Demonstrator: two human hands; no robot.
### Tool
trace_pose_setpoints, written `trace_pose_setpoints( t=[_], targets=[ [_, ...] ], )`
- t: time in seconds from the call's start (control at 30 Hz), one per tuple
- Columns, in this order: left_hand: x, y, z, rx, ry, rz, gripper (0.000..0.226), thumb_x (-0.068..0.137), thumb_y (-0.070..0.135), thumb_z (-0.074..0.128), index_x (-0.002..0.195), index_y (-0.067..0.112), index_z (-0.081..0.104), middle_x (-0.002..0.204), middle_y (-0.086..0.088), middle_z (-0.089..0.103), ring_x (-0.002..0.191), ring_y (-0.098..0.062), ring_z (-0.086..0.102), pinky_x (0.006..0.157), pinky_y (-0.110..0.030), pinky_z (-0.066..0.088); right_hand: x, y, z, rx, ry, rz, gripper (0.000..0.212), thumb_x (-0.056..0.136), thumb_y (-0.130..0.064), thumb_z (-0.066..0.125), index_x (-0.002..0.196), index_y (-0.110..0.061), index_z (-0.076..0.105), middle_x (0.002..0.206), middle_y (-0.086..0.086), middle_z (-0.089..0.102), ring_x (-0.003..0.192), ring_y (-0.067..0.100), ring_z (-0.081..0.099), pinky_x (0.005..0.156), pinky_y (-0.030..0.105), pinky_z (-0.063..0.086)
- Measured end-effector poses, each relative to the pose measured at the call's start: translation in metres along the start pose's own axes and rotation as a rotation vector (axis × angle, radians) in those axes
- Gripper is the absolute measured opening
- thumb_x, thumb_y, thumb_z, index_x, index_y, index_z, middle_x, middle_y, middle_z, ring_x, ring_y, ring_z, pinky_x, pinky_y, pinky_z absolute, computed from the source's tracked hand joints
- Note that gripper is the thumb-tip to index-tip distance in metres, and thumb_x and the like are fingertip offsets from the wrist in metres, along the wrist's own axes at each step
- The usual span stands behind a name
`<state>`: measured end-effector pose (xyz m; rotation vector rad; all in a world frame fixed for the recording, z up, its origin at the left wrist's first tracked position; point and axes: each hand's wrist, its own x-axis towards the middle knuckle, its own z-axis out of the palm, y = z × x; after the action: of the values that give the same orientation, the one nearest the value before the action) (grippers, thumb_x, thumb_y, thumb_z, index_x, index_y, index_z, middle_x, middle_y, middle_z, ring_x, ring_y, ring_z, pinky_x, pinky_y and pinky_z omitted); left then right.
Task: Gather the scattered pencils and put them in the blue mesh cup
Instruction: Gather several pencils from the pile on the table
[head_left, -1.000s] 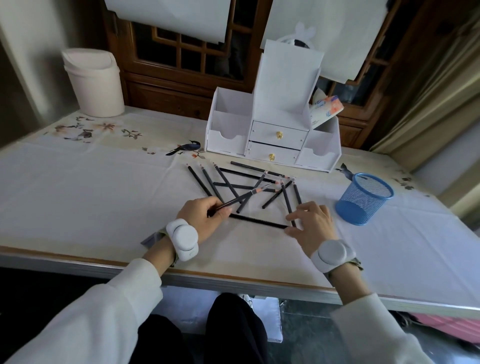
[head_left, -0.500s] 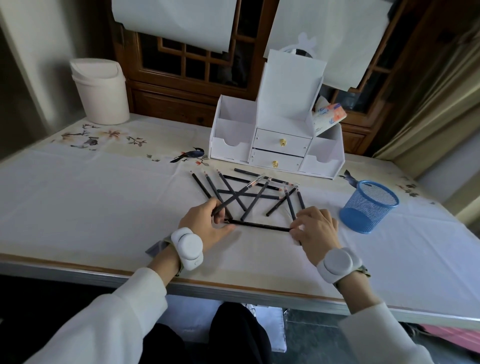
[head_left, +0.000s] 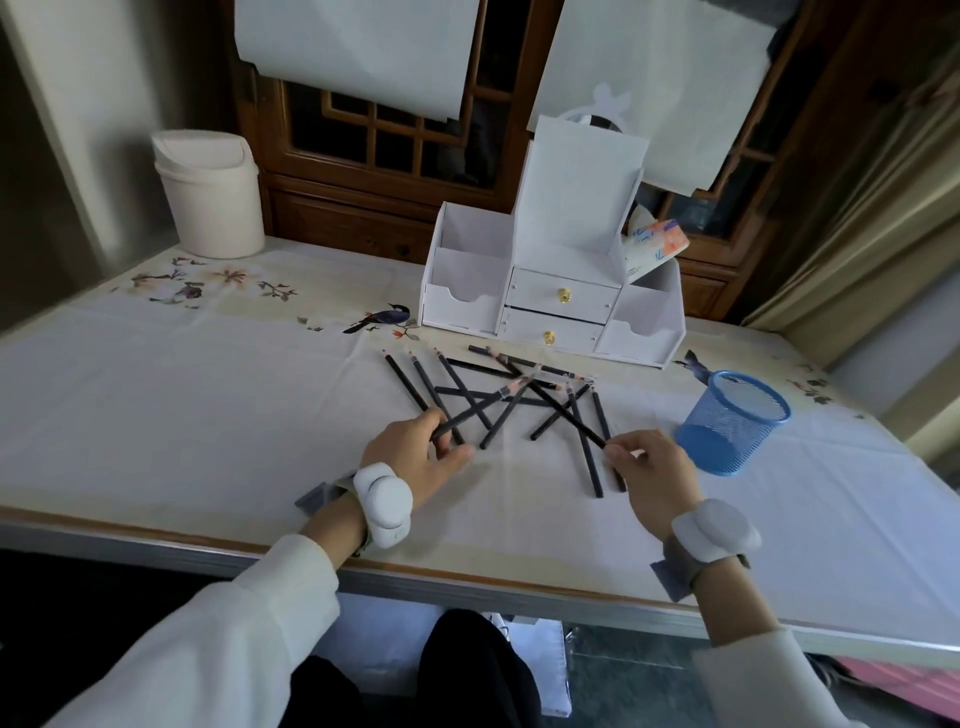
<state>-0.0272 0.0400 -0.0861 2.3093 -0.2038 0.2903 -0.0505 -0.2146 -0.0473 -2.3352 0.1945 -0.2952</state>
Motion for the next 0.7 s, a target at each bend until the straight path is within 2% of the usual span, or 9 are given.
trace_pose_setpoints(
  t=[0.13,0.17,0.23,0.3,0.43,0.5,0.57,0.63,0.7],
  targets=[
    [0.002,0.012,0.001,-0.132,0.134,-0.017,0.035,0.082,0.029,0.063,0.058,0.026,0.037,0.048,0.01,0.046,0.043,-0.008,0.044,0.052,-0.023,0.04,-0.007,-0.018,0.006,0.267,-0.055,0.097,0.014,0.093,-0.013,0.051,0.091,-0.006,0.063,0.063,-0.001,0.051,0.057,0.011,0.043,0.055,0.021,0.038],
    [0.003,0.018,0.001,-0.18,0.153,-0.016,0.032,0.082,0.029,0.063,0.06,0.025,0.039,0.05,0.009,0.049,0.044,-0.007,0.045,0.05,-0.021,0.042,-0.01,-0.024,0.008,0.358,-0.071,0.119,0.015,0.093,-0.011,0.05,0.085,-0.006,0.062,0.061,-0.001,0.048,0.054,0.011,0.041,0.05,0.02,0.037],
    [0.003,0.033,0.001,-0.271,0.187,-0.021,0.032,0.08,0.03,0.063,0.059,0.024,0.04,0.05,0.009,0.048,0.043,-0.004,0.045,0.044,-0.006,0.036,-0.018,-0.034,0.015,0.549,-0.117,0.16,0.02,0.094,-0.008,0.048,0.077,-0.009,0.058,0.062,0.001,0.045,0.05,0.01,0.037,0.042,0.017,0.032],
    [0.004,0.048,0.004,-0.387,0.192,-0.028,0.037,0.08,0.029,0.065,0.057,0.022,0.036,0.048,0.01,0.043,0.043,-0.001,0.043,0.045,-0.005,0.035,-0.025,-0.045,0.023,0.687,-0.169,0.187,0.021,0.095,-0.007,0.047,0.076,-0.009,0.057,0.067,0.001,0.048,0.049,0.009,0.037,0.04,0.016,0.03],
    [0.005,0.068,0.008,-0.593,0.136,-0.043,0.045,0.087,0.025,0.062,0.059,0.02,0.026,0.056,0.003,0.038,0.053,-0.012,0.037,0.056,-0.02,0.036,-0.036,-0.059,0.042,0.847,-0.269,0.226,0.02,0.095,-0.006,0.047,0.078,-0.008,0.057,0.072,0.003,0.051,0.051,0.01,0.04,0.042,0.018,0.033],
    [0.006,0.071,0.006,-0.672,0.117,-0.042,0.043,0.089,0.02,0.059,0.061,0.019,0.027,0.063,-0.006,0.047,0.06,-0.017,0.046,0.066,-0.028,0.041,-0.04,-0.064,0.048,0.855,-0.287,0.228,0.019,0.095,-0.006,0.046,0.08,-0.007,0.058,0.071,0.004,0.051,0.051,0.011,0.04,0.045,0.02,0.034],
    [0.006,0.072,0.004,-0.736,0.099,-0.023,0.04,0.091,0.012,0.055,0.062,0.018,0.028,0.068,-0.005,0.059,0.066,-0.014,0.059,0.073,-0.031,0.047,-0.042,-0.069,0.052,0.849,-0.297,0.221,0.019,0.095,-0.004,0.045,0.08,-0.006,0.057,0.071,0.005,0.05,0.051,0.012,0.039,0.048,0.022,0.034],
    [0.007,0.07,0.003,-0.776,0.082,0.005,0.04,0.092,0.005,0.051,0.062,0.018,0.029,0.068,0.0,0.064,0.062,-0.008,0.063,0.072,-0.029,0.051,-0.043,-0.072,0.053,0.835,-0.322,0.212,0.018,0.095,-0.004,0.045,0.081,-0.005,0.057,0.072,0.005,0.051,0.052,0.012,0.04,0.05,0.022,0.034],
    [0.01,0.067,0.001,-0.787,0.031,0.031,0.04,0.092,0.002,0.049,0.062,0.018,0.028,0.069,0.0,0.066,0.056,-0.01,0.061,0.066,-0.031,0.05,-0.042,-0.072,0.051,0.791,-0.361,0.199,0.015,0.094,-0.004,0.048,0.083,-0.005,0.059,0.072,0.005,0.054,0.054,0.012,0.043,0.052,0.021,0.037]
  ],
)
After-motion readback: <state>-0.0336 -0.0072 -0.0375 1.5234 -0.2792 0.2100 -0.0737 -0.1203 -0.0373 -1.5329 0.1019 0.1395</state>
